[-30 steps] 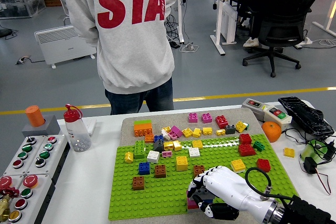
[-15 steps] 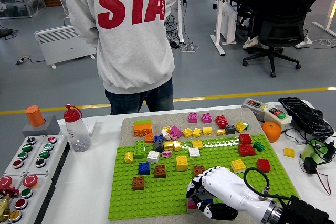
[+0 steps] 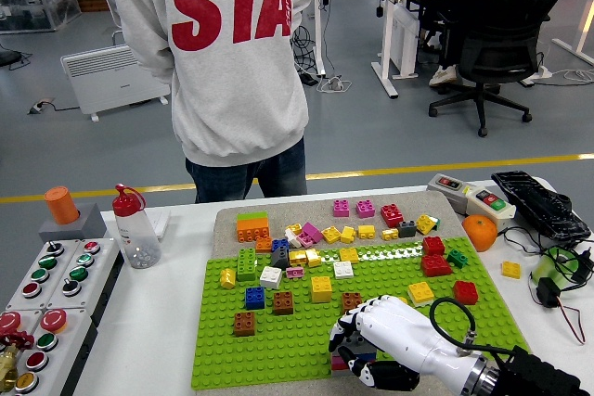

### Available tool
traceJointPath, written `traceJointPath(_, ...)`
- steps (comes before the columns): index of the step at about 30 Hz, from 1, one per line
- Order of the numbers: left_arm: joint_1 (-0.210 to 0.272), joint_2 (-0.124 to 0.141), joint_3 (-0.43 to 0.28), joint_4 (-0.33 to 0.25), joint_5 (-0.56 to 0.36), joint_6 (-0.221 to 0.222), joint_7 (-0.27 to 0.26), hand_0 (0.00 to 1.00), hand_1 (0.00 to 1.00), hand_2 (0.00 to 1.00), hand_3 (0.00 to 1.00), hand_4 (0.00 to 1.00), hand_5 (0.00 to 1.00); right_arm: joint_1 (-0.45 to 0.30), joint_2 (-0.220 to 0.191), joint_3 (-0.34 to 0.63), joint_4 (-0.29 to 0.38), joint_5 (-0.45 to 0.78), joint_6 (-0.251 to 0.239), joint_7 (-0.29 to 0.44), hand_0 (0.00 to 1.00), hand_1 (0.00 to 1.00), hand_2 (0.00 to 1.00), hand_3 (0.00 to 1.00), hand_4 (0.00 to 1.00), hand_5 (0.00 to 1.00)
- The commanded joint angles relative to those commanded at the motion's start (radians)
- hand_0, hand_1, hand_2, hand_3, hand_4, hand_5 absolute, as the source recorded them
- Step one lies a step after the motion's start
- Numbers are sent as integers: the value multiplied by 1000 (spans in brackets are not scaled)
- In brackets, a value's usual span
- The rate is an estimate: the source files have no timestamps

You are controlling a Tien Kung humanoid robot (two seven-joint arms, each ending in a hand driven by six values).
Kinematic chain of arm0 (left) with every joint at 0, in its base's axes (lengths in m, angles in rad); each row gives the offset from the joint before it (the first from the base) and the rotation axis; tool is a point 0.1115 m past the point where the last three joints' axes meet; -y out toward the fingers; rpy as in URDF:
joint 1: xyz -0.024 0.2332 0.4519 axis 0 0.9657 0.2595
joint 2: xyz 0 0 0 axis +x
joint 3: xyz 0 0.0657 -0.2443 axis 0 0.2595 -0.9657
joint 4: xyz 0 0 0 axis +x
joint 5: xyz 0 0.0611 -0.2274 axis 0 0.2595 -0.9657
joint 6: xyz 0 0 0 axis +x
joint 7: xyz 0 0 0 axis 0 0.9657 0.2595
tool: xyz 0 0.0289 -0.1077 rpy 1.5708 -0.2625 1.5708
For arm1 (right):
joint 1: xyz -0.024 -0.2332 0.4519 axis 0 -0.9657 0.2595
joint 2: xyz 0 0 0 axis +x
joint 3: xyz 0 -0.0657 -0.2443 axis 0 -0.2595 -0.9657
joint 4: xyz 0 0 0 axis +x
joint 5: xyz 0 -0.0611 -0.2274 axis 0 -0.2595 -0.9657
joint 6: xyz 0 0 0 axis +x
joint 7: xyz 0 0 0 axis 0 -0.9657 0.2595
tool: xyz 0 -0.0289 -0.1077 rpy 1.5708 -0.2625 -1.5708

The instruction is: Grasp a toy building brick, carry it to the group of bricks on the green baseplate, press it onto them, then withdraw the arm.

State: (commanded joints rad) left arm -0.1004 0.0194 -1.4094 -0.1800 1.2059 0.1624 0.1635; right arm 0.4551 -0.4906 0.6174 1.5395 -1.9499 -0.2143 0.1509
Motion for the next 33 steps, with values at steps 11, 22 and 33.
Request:
traceJointPath(11,2,-1,-3,0,8,1,2,656,682,709,579,300,998,-5,3,-15,-3,2,1,-5,460,558,555,542,389,175)
traceJointPath(22,7,-2,-4,0,13,0,3,656,682,708,579,300,998,-8,8,-21,-11,2,3,-10,458,560,555,541,389,175)
traceJointPath(33,5,-1,-2,0,8,0,1,656,681,709,578,300,998,-11,7,-6,2,0,-1,-8,458,559,555,541,388,175)
